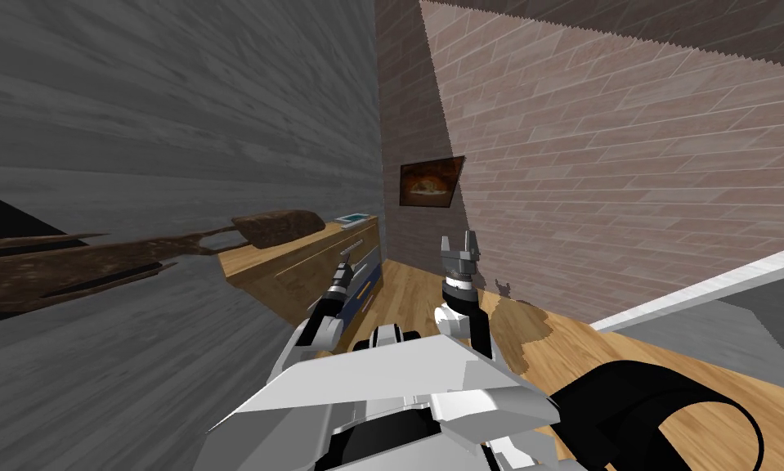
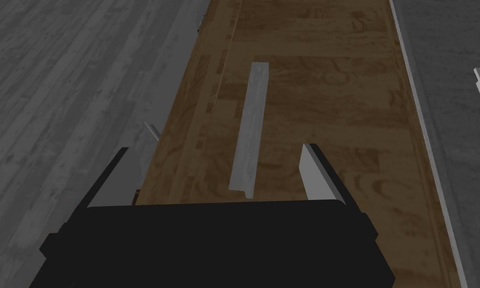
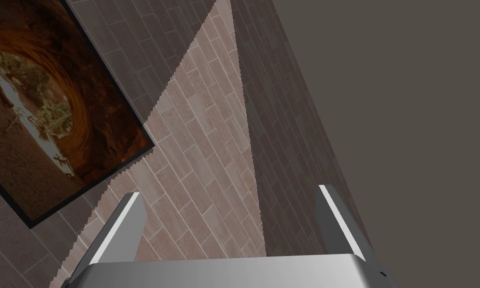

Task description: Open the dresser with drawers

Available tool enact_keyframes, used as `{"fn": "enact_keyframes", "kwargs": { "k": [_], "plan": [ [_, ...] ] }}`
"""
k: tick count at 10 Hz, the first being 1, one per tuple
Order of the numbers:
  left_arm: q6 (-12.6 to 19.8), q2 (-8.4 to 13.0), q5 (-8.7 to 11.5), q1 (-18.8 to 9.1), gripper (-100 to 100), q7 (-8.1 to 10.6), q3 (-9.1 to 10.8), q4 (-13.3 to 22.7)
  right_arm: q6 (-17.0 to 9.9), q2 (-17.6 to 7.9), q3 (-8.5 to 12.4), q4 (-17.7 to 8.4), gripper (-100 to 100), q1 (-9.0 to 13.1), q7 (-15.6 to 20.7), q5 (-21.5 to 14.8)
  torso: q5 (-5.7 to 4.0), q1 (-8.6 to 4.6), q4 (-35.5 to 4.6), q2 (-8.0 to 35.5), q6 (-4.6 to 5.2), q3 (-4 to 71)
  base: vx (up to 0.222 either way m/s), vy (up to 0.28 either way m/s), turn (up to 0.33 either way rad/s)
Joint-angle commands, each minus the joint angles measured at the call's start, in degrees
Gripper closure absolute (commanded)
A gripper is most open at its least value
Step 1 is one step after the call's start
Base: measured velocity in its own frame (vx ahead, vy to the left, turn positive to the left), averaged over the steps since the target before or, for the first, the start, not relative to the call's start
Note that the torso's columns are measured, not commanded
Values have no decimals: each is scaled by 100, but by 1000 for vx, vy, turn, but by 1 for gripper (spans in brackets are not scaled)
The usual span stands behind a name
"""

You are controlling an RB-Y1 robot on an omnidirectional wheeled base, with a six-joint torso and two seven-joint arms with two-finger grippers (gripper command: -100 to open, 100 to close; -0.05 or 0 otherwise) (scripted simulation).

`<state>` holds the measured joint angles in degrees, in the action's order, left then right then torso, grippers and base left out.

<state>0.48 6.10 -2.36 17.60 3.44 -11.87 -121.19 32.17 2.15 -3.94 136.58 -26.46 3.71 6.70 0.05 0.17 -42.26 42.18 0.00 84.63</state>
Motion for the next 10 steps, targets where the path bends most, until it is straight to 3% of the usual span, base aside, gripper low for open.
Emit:
{"fn": "enact_keyframes", "kwargs": {
  "k": [1,2,5,6,7,9,10],
  "plan": [
    [-99,51,42,-66,-100,35,39,142,0,-1,1,0,0,0,0,0,1,6,0,-1,0,0,76,150,-12],
    [-142,108,60,-91,-100,50,54,203,0,-1,1,0,0,-1,0,0,1,3,0,-1,0,0,100,155,-6],
    [-206,-308,87,-138,-100,69,83,354,0,-1,1,0,0,-1,0,0,-9,-32,-4,18,1,-10,67,113,-4],
    [-195,-236,85,-142,-100,68,84,342,0,0,0,0,0,0,0,0,-14,-49,-9,33,1,-20,0,0,0],
    [-347,-272,153,-431,-100,80,142,631,0,1,-1,0,0,1,0,0,-15,-49,-10,34,1,-22,-73,6,131],
    [-347,-272,153,-723,-100,80,142,936,0,1,-1,-1,0,2,0,0,-5,-20,-9,27,2,-18,-58,-6,36],
    [-347,-272,153,-723,-100,80,142,1037,0,1,-1,0,0,1,0,0,-5,-16,-1,2,2,-2,-6,-2,-16]
  ]
}}
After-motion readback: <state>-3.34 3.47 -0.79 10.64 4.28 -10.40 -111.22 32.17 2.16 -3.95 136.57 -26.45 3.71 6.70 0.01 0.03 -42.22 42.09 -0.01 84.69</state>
